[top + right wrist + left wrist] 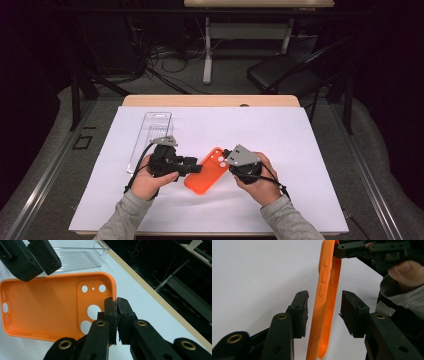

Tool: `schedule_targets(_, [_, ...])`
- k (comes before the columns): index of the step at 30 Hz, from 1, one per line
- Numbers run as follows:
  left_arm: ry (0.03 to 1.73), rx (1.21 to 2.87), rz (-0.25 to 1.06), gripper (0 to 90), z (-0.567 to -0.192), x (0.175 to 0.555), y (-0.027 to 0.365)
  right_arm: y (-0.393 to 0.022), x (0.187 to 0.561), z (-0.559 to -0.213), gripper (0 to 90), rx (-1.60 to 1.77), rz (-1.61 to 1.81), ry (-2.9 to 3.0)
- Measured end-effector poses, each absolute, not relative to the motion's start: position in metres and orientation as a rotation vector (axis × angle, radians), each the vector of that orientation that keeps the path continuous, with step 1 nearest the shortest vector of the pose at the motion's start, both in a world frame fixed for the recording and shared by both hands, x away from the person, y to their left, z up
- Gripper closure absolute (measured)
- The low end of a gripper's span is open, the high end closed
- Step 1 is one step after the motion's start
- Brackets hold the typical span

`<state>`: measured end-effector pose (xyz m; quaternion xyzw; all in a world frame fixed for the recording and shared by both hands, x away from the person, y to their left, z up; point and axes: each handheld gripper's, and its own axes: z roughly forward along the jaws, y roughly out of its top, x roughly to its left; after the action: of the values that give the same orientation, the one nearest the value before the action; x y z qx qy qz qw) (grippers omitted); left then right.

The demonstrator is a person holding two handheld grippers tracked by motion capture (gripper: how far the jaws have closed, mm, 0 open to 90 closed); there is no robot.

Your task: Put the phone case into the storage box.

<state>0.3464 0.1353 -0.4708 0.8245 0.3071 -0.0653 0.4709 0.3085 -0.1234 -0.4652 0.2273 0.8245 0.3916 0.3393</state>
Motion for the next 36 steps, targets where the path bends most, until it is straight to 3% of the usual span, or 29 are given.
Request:
schedule_targets(7, [0.763,2.030,-0.168,65.3,-0.4738,0.3482,0.1363,-0.1221,0.3074,-0.4657,87.3,0.585,1.020,2.148])
schedule_targets(36, [0.772,2.047,-0.203,78.0,-0.4788,0.3487,0.1319,-0.1186,0.3062,-0.4677,87.4,0.571,1.022,2.158])
